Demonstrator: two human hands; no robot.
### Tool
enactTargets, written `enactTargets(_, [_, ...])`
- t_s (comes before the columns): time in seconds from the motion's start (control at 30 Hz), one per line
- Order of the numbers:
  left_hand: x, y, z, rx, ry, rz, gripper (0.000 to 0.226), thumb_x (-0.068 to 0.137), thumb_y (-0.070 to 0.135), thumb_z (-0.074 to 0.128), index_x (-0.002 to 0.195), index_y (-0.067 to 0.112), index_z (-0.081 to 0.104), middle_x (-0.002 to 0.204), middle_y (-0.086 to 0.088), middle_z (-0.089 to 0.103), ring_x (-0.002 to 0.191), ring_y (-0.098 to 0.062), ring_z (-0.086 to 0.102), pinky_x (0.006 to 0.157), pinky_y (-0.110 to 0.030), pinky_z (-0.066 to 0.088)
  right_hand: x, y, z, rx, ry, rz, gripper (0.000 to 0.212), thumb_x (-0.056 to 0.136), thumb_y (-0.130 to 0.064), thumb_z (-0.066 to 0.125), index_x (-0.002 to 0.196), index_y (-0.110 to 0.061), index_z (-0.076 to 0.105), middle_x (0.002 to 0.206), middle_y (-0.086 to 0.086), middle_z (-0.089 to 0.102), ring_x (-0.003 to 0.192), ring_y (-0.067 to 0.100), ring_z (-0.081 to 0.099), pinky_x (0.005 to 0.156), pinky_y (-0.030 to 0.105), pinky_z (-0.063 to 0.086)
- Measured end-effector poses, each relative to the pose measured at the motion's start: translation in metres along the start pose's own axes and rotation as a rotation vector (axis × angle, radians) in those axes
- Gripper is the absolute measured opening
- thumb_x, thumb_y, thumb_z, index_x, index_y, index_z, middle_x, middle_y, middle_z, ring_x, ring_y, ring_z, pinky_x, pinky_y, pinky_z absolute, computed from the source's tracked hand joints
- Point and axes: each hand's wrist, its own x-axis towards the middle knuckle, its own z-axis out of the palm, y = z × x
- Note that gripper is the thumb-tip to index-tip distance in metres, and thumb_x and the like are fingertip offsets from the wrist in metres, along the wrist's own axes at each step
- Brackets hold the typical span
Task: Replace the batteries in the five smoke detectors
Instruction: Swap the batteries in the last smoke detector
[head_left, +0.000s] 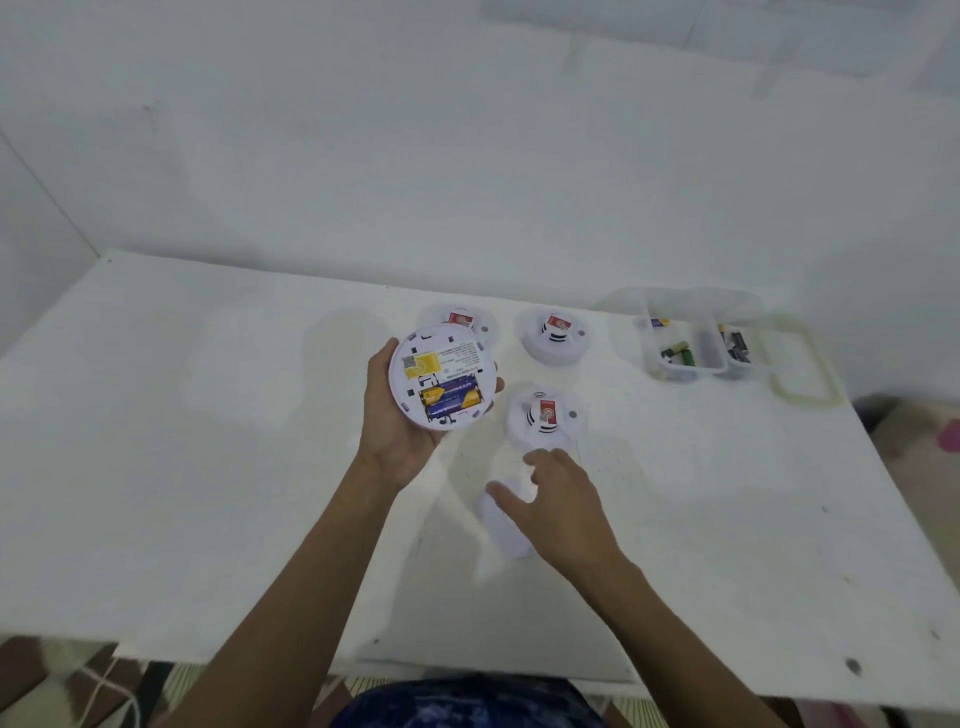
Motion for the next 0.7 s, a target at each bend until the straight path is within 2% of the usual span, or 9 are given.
enactTargets(0.13, [-0.002,-0.002,0.001,-0.011,-0.007,-0.014,0.069,0.075,0.051,0.061,0.133,0.016,0.055,0.14,-0.021,0.047,0.109,-0.043,0.061,0.081,-0.047,0.056,0.001,0.006,0.021,-0.194,-0.065,0.033,0.062,0.081,-0.063,0.06,0.115,-0.011,0.054,0.117,0.004,0.053,0.103,0.018,0.048,0.087,0.028,0.043])
enactTargets(0.27, [-0.004,-0.004,-0.003,0.009,0.008,-0.009,0.074,0.071,0.053,0.069,0.134,0.017,0.053,0.14,-0.021,0.047,0.113,-0.043,0.059,0.084,-0.048,0.055,0.0,0.007,0.032,-0.238,-0.098,0.026,0.061,0.082,-0.057,0.061,0.121,-0.01,0.052,0.12,0.005,0.051,0.108,0.021,0.048,0.091,0.03,0.046])
enactTargets(0.4, [-0.006,-0.005,-0.003,0.006,-0.015,0.0,0.07,0.071,0.052,0.07,0.13,0.017,0.058,0.131,-0.019,0.057,0.111,-0.042,0.061,0.082,-0.047,0.055,0.002,0.011,0.036,-0.274,-0.08,0.042,0.063,0.08,-0.056,0.063,0.122,-0.011,0.047,0.119,0.005,0.05,0.107,0.021,0.048,0.088,0.03,0.045])
enactTargets(0.5, [-0.006,-0.004,-0.002,0.001,-0.028,0.002,0.072,0.068,0.051,0.074,0.13,0.017,0.059,0.13,-0.019,0.058,0.11,-0.043,0.062,0.082,-0.047,0.055,0.005,0.013,0.035,-0.192,-0.07,0.054,0.068,0.077,-0.053,0.069,0.123,-0.011,0.041,0.118,0.005,0.048,0.104,0.02,0.047,0.087,0.028,0.043])
enactTargets(0.57, [-0.007,-0.005,-0.002,0.014,-0.036,0.013,0.071,0.068,0.052,0.074,0.129,0.017,0.06,0.13,-0.018,0.059,0.11,-0.043,0.062,0.082,-0.047,0.055,0.005,0.013,0.035,-0.067,-0.094,0.032,0.055,0.084,-0.04,0.067,0.122,-0.012,0.039,0.113,0.004,0.047,0.098,0.017,0.047,0.081,0.023,0.041])
enactTargets(0.63, [-0.007,-0.005,-0.001,0.017,-0.047,0.018,0.068,0.068,0.053,0.074,0.126,0.019,0.063,0.13,-0.016,0.06,0.11,-0.042,0.062,0.083,-0.047,0.055,0.004,0.017,0.033,-0.02,-0.092,-0.045,0.02,0.093,-0.027,0.057,0.105,-0.018,0.044,0.099,-0.002,0.046,0.085,0.009,0.044,0.073,0.014,0.034])
enactTargets(0.67, [-0.007,-0.005,-0.002,0.014,-0.051,0.02,0.068,0.067,0.053,0.075,0.125,0.019,0.064,0.129,-0.016,0.06,0.11,-0.042,0.062,0.084,-0.047,0.055,0.003,0.017,0.031,-0.001,-0.071,-0.079,0.013,0.095,-0.023,0.053,0.09,-0.023,0.042,0.089,-0.006,0.044,0.078,0.005,0.041,0.069,0.011,0.032])
enactTargets(0.7, [-0.007,-0.003,-0.002,0.013,-0.05,0.023,0.069,0.066,0.053,0.076,0.125,0.019,0.064,0.13,-0.016,0.06,0.11,-0.042,0.061,0.083,-0.047,0.055,0.003,0.015,0.027,0.014,-0.052,-0.108,0.025,0.095,-0.02,0.053,0.078,-0.026,0.035,0.08,-0.009,0.041,0.072,0.004,0.039,0.063,0.01,0.033])
